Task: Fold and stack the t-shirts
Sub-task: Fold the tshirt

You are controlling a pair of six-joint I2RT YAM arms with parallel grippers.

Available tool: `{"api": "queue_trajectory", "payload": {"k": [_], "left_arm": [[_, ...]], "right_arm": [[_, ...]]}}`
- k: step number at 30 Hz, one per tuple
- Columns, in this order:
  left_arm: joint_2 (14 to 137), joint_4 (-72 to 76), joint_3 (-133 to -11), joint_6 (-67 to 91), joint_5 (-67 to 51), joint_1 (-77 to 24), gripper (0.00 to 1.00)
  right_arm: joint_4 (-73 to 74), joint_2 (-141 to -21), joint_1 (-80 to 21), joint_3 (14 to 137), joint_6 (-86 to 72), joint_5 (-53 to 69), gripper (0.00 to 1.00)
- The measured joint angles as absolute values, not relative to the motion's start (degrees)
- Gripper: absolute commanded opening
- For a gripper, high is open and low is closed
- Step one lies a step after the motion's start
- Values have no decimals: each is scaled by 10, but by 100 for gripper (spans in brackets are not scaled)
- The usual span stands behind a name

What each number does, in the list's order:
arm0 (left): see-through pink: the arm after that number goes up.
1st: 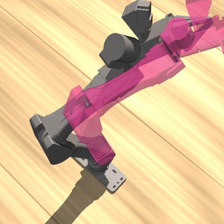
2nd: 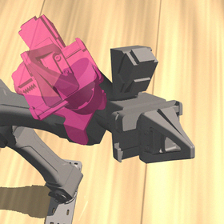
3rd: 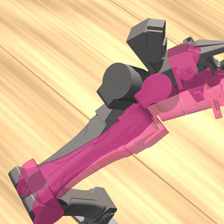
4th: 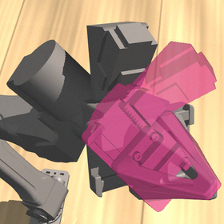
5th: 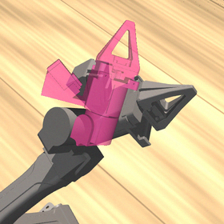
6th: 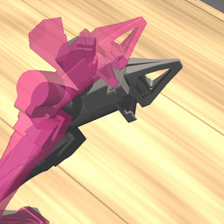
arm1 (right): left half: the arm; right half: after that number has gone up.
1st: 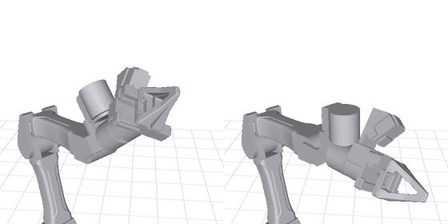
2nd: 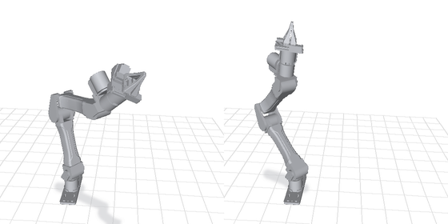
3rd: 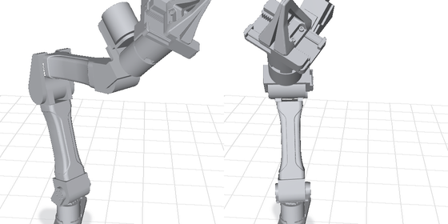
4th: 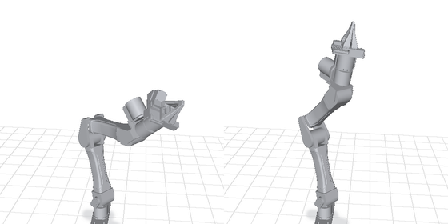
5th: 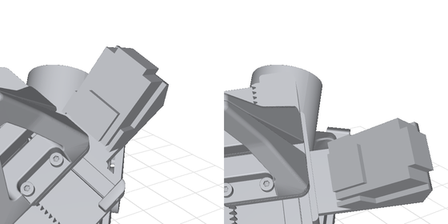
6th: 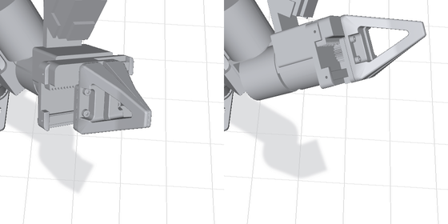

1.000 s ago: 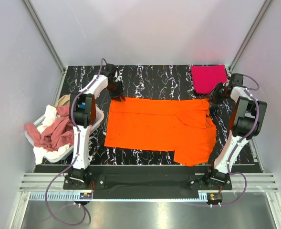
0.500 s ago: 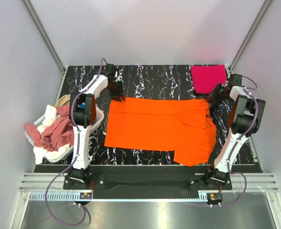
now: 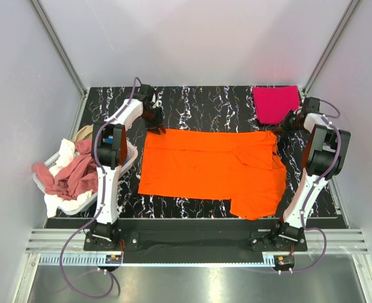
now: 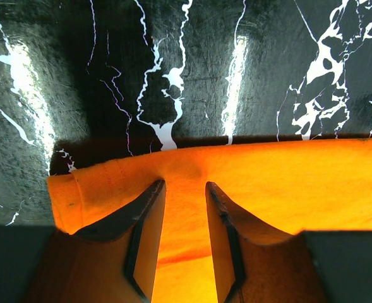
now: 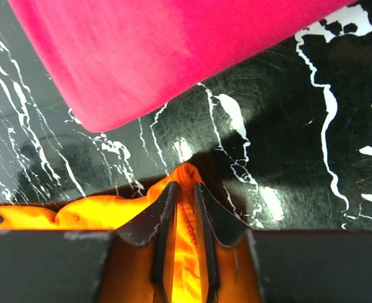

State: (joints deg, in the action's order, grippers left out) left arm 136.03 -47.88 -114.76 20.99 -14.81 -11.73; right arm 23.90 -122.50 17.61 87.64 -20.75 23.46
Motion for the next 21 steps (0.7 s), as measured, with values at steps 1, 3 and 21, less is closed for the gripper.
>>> {"api": "queue_trajectory", "payload": {"k": [1,3,21], "left_arm": [[1360,-479,-1148,210,-148,-117,39],[1360,-479,-1148,210,-148,-117,39],[1360,-479,-1147,213,-145,-117,39]], "right_arm": [[239,-1227,176,876,-208,235,26],[239,-1230,176,876,-208,235,33],[234,-1244,180,877,-223,232,0]]}}
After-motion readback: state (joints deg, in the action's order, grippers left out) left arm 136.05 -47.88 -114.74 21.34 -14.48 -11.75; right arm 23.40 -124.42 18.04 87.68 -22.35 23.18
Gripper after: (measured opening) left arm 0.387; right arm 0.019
